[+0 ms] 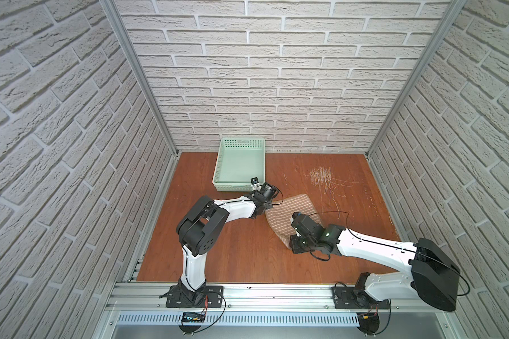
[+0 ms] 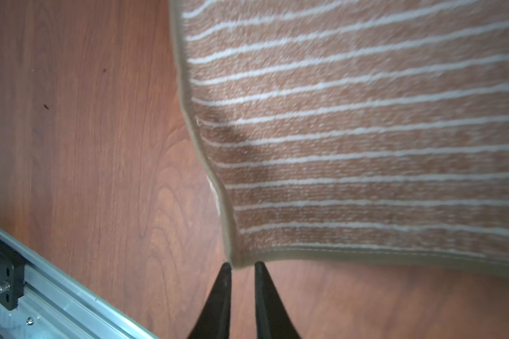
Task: Fold the square dishcloth
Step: Flatten out the cleaning item at the center of the board.
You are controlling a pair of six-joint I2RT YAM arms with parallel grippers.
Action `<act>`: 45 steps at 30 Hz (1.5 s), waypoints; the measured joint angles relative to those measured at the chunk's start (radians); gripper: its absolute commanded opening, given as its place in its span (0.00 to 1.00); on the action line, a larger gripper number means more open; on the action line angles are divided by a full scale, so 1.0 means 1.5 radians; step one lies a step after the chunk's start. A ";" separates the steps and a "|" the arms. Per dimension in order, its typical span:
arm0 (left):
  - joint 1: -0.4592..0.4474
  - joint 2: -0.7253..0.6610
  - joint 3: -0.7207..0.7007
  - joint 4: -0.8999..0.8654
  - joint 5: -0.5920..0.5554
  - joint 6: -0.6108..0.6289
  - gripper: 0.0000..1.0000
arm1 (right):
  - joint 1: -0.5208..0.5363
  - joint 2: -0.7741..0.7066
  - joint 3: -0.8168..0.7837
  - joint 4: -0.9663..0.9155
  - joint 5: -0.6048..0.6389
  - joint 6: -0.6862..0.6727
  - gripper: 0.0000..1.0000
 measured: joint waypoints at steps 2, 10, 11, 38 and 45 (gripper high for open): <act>0.001 -0.001 0.000 0.009 -0.009 0.006 0.00 | 0.025 0.042 0.023 0.013 0.001 0.011 0.27; 0.021 -0.010 -0.010 0.034 -0.009 0.042 0.02 | 0.042 0.068 0.090 0.019 0.037 0.017 0.31; 0.024 -0.010 -0.010 0.035 -0.005 0.051 0.02 | 0.039 0.055 0.100 0.003 0.054 0.011 0.31; 0.031 0.120 0.230 -0.025 0.082 0.177 0.00 | -0.460 0.334 0.430 -0.150 -0.002 -0.183 0.37; 0.028 0.130 0.286 -0.089 0.044 0.186 0.00 | -0.497 0.394 0.484 -0.158 -0.014 -0.214 0.39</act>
